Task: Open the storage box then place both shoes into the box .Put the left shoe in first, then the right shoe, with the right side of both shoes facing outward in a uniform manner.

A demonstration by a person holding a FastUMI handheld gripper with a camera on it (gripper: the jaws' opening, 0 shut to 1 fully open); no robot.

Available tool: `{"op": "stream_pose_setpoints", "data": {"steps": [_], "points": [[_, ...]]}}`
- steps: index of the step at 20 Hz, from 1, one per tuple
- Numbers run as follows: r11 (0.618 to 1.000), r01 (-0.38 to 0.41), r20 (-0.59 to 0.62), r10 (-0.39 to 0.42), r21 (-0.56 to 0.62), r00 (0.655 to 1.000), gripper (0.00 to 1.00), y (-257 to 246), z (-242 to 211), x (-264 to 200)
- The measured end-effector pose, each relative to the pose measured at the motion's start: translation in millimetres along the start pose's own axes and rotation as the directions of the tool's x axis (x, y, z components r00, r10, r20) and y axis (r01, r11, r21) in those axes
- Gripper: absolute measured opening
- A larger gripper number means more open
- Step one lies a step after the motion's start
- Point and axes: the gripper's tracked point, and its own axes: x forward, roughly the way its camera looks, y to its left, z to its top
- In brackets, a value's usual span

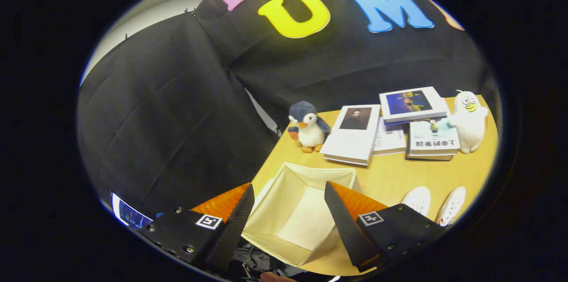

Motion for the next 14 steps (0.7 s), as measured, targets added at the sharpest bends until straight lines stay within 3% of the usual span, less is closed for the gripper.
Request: {"op": "stream_pose_setpoints", "data": {"steps": [4, 10, 14], "points": [[0.992, 0.117, 0.023, -0.119, 0.049, 0.993, 0.96, -63, -20, -24], [0.953, 0.264, -0.062, -0.257, 0.150, 0.964, 0.95, -149, -73, -45], [0.925, 0.352, -0.119, -0.337, 0.143, 0.934, 0.96, -194, -103, -53]]}}
